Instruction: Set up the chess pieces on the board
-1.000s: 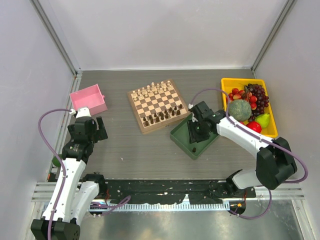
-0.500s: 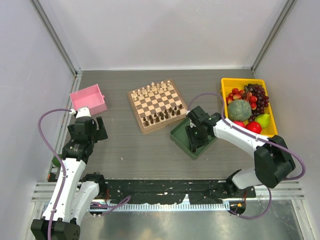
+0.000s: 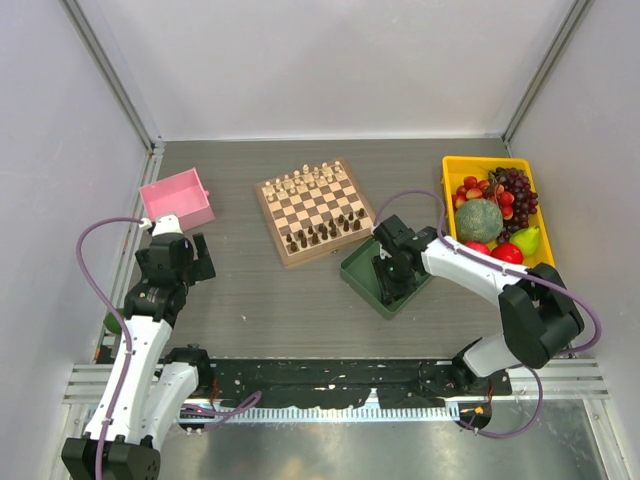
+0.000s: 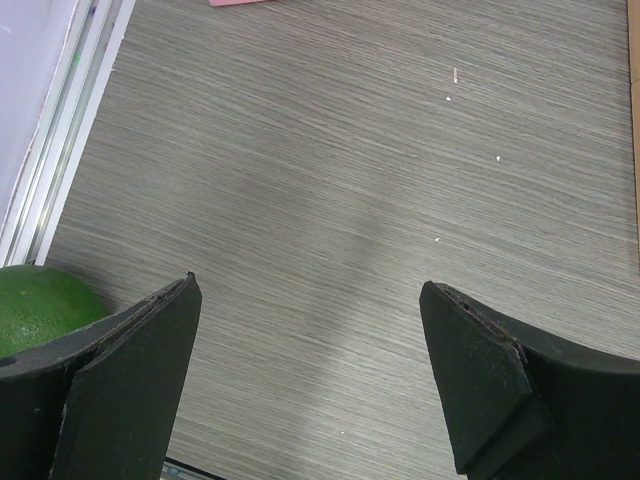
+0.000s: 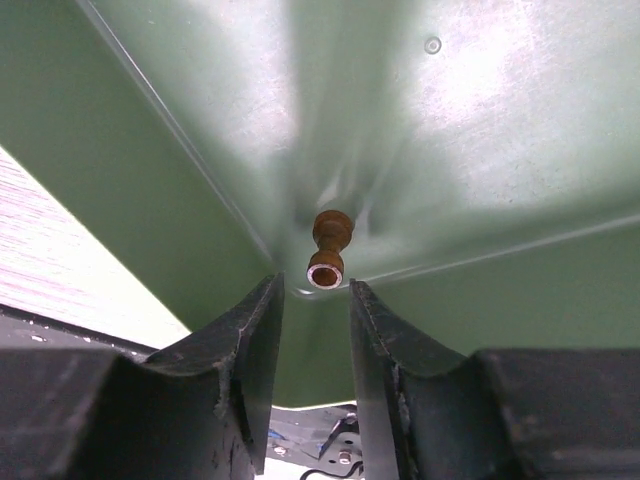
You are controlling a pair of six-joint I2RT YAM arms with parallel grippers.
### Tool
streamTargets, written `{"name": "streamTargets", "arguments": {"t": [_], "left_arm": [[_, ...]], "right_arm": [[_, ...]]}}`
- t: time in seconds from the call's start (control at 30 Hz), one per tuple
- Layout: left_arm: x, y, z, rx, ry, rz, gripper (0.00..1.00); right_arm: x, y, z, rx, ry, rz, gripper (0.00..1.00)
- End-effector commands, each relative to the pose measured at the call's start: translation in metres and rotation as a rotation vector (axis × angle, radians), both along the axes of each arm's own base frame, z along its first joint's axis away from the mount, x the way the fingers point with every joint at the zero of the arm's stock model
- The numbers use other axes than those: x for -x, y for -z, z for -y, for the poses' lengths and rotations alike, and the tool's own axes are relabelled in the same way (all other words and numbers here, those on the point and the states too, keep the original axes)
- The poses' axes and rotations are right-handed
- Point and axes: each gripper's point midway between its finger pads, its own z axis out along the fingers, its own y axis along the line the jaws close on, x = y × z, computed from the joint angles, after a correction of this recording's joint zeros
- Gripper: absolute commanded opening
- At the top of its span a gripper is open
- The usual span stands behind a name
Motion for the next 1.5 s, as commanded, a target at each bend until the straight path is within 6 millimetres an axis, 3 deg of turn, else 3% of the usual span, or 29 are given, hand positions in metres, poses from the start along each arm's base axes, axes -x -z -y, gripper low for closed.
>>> {"name": "streamTargets", "arguments": {"t": [0.0, 0.33, 0.5, 0.63, 0.8, 1.0, 1.47], "left_arm": [[-0.007, -0.017, 0.0, 0.003, -0.001, 0.047, 0.99], [-0.008, -0.015, 0.001, 0.005, 0.002, 0.032, 0.99], [-0.008, -0.015, 0.0, 0.005, 0.001, 0.028, 0.99], [-0.008, -0.014, 0.001, 0.006, 0.002, 0.027, 0.99], [-0.008, -0.014, 0.001, 0.006, 0.004, 0.025, 0.99], [-0.008, -0.014, 0.001, 0.006, 0.004, 0.022, 0.99], [-0.008, -0.014, 0.001, 0.006, 0.002, 0.019, 0.99]], "right_arm": [[-0.006, 0.001, -0.001, 0.006, -0.024, 0.028, 0.34], [-0.007, 0.003, -0.001, 0.008, -0.026, 0.027, 0.28], [-0.012, 0.003, -0.002, 0.016, -0.021, 0.038, 0.38], [-0.017, 0.001, -0.003, 0.018, -0.018, 0.054, 0.39], [-0.02, -0.003, -0.004, 0.015, -0.015, 0.071, 0.27], [-0.032, -0.022, 0.0, 0.031, -0.001, 0.142, 0.22], [-0.07, -0.074, -0.005, 0.012, 0.029, 0.294, 0.22]]}}
